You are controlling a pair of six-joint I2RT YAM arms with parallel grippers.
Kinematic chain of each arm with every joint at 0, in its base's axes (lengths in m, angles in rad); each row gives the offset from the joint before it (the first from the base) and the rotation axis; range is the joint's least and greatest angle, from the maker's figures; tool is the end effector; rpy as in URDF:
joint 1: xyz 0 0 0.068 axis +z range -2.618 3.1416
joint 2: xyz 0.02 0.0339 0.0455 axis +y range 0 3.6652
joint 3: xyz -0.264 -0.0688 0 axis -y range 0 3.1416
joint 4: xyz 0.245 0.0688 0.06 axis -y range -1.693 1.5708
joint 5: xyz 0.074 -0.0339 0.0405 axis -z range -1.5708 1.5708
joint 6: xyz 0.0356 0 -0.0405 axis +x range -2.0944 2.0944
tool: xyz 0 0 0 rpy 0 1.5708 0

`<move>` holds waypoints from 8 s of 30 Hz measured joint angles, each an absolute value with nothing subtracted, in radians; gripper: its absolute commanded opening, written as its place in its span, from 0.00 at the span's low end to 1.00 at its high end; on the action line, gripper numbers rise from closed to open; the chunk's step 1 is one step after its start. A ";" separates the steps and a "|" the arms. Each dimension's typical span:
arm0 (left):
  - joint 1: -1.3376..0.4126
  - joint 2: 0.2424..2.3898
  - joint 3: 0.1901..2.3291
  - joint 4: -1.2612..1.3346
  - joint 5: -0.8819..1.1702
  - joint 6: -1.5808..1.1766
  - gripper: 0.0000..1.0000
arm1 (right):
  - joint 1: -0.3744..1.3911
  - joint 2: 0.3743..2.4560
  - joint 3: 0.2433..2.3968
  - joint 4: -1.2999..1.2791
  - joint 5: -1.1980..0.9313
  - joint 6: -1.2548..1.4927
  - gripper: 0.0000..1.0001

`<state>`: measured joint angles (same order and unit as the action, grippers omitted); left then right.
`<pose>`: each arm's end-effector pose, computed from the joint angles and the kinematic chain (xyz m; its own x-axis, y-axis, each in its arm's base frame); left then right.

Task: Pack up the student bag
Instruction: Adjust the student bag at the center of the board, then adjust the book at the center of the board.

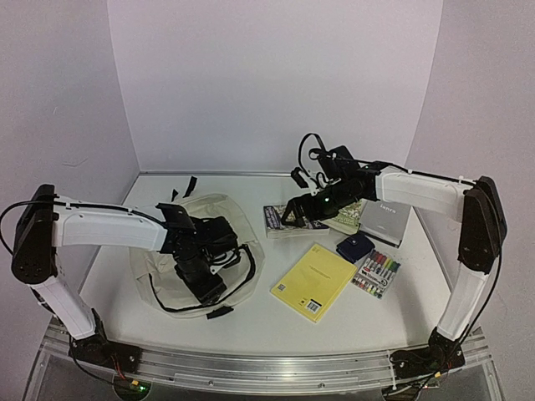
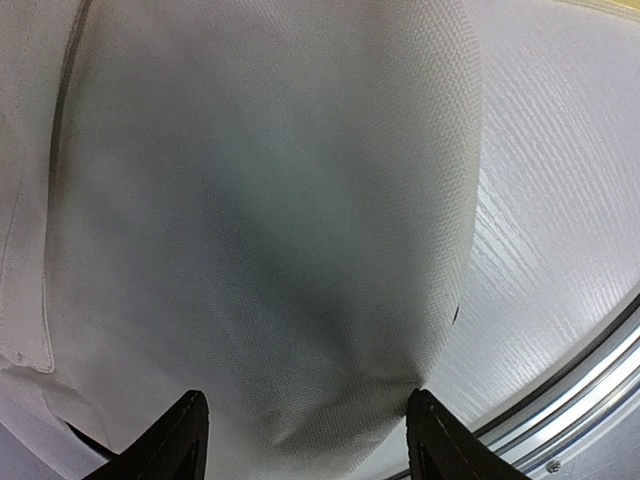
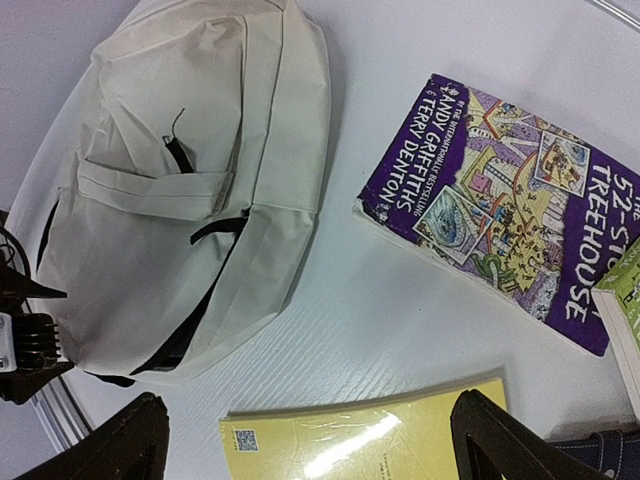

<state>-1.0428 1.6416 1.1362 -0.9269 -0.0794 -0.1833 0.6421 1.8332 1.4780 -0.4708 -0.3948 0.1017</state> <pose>0.1522 -0.2553 0.2023 -0.6466 0.7479 -0.1501 0.7503 0.6590 0.0521 0.3213 0.2574 0.2609 -0.6631 -0.3788 -0.6456 -0.6979 0.6248 0.3501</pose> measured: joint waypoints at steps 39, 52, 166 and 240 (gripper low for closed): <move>-0.608 1.561 1.230 -0.859 -0.082 -0.190 0.00 | 0.625 1.825 1.476 -0.494 -0.399 0.094 0.98; -0.231 1.796 1.422 -0.819 -0.005 -0.253 0.54 | 0.622 1.810 1.458 -0.504 -0.399 0.078 0.98; -0.138 1.931 1.720 -1.082 -0.137 -0.216 0.87 | 0.655 1.847 1.505 -0.579 -0.572 0.067 0.98; -0.533 1.816 1.639 -0.697 0.337 -0.374 0.85 | 0.396 2.062 1.308 -0.249 0.538 -0.446 0.35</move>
<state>-0.5331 1.8160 1.6394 -0.6968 0.3373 -0.3739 0.3961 2.0623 1.3078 -0.2486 0.5377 -0.4455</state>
